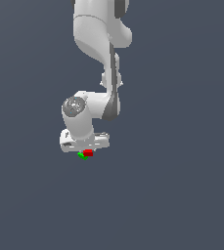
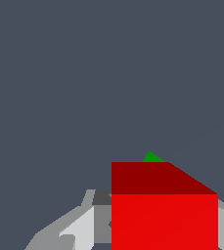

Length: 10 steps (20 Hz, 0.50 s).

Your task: Stack the red cube on top of the green cube.

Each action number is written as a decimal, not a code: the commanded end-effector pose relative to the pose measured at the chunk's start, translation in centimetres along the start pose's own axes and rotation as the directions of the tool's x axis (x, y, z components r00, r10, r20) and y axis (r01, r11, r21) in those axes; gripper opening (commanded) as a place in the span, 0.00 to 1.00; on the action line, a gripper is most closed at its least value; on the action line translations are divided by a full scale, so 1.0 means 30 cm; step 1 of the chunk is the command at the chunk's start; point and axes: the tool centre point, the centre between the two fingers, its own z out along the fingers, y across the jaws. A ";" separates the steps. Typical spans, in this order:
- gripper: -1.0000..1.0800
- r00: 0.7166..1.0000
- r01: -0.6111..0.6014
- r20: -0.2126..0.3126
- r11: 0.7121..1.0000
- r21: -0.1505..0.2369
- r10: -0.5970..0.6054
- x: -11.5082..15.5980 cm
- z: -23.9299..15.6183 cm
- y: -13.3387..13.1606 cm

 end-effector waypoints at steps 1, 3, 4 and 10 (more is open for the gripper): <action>0.00 1.000 0.002 -0.001 1.000 0.000 -0.002 -0.019 0.009 0.045; 0.00 1.000 0.003 -0.001 1.000 0.000 -0.003 -0.027 0.014 0.067; 0.00 1.000 0.003 -0.001 1.000 0.000 -0.003 -0.030 0.016 0.076; 0.96 1.000 0.003 -0.001 1.000 0.000 -0.003 -0.032 0.019 0.086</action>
